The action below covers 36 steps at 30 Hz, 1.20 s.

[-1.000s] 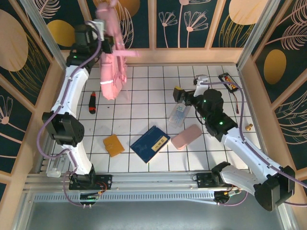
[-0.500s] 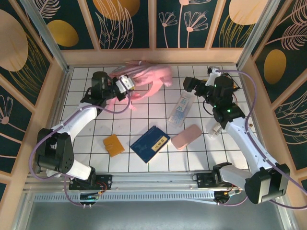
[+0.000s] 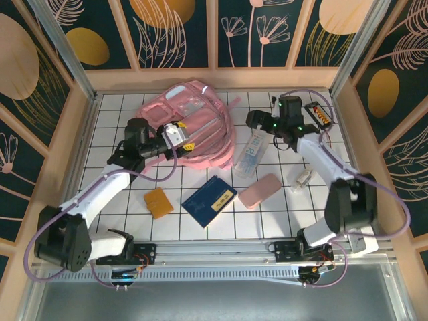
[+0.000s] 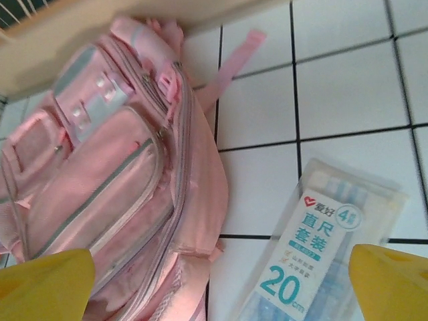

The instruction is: Pack the student bag

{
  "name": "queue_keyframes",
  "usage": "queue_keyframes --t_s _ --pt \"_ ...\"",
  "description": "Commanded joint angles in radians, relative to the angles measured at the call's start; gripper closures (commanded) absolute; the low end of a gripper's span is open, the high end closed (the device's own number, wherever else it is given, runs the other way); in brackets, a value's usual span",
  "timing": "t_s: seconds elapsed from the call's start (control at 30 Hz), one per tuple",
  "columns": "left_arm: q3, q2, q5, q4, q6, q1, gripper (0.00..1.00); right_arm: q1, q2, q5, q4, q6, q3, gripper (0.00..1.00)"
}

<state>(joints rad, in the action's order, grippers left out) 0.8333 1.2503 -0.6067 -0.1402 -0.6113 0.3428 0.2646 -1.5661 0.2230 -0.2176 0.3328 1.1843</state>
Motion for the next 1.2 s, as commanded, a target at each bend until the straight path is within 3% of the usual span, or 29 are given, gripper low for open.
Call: queue_keyframes --t_s 0.0,0.07,0.13,0.17,0.37,0.53,0.67,0.8,0.83,0.97,1.0,1.17 --pt "0.034 0.003 0.010 0.076 0.138 0.001 0.36 0.010 -0.140 0.147 -0.067 0.007 0.083 0.05" --pt "0.062 0.034 0.169 0.030 0.393 0.001 0.19 0.024 -0.213 0.163 -0.044 0.028 0.111 0.07" --pt "0.096 0.060 0.456 0.023 0.712 0.000 0.02 0.034 -0.284 0.158 -0.026 0.040 0.153 0.08" --pt "0.111 0.076 0.545 0.050 0.818 -0.003 0.01 0.035 -0.330 0.160 -0.020 0.049 0.180 0.09" --pt "0.064 0.109 0.634 0.139 1.199 -0.007 0.01 0.065 -0.500 0.188 -0.006 0.069 0.341 0.15" --pt "0.049 0.154 0.676 0.257 1.429 -0.006 0.01 0.075 -0.575 0.200 -0.025 0.065 0.435 0.18" --pt "0.087 0.248 0.654 0.290 1.497 -0.006 0.01 0.075 -0.657 0.195 0.009 0.065 0.488 0.23" --pt "0.122 0.335 0.679 0.282 1.544 -0.009 0.04 0.086 -0.744 0.235 -0.008 0.049 0.589 0.41" --pt "0.122 0.357 0.679 0.262 1.553 -0.011 0.05 0.089 -0.756 0.253 -0.013 0.051 0.613 0.49" --pt "0.169 0.497 0.645 0.229 1.560 -0.016 0.08 0.083 -0.715 0.304 0.009 0.102 0.634 0.96" --pt "0.191 0.534 0.629 0.229 1.551 -0.016 0.09 0.082 -0.686 0.306 0.014 0.114 0.626 1.00" --pt "0.329 0.649 0.603 0.234 1.449 -0.022 0.22 0.081 -0.444 0.267 0.035 0.150 0.499 1.00"
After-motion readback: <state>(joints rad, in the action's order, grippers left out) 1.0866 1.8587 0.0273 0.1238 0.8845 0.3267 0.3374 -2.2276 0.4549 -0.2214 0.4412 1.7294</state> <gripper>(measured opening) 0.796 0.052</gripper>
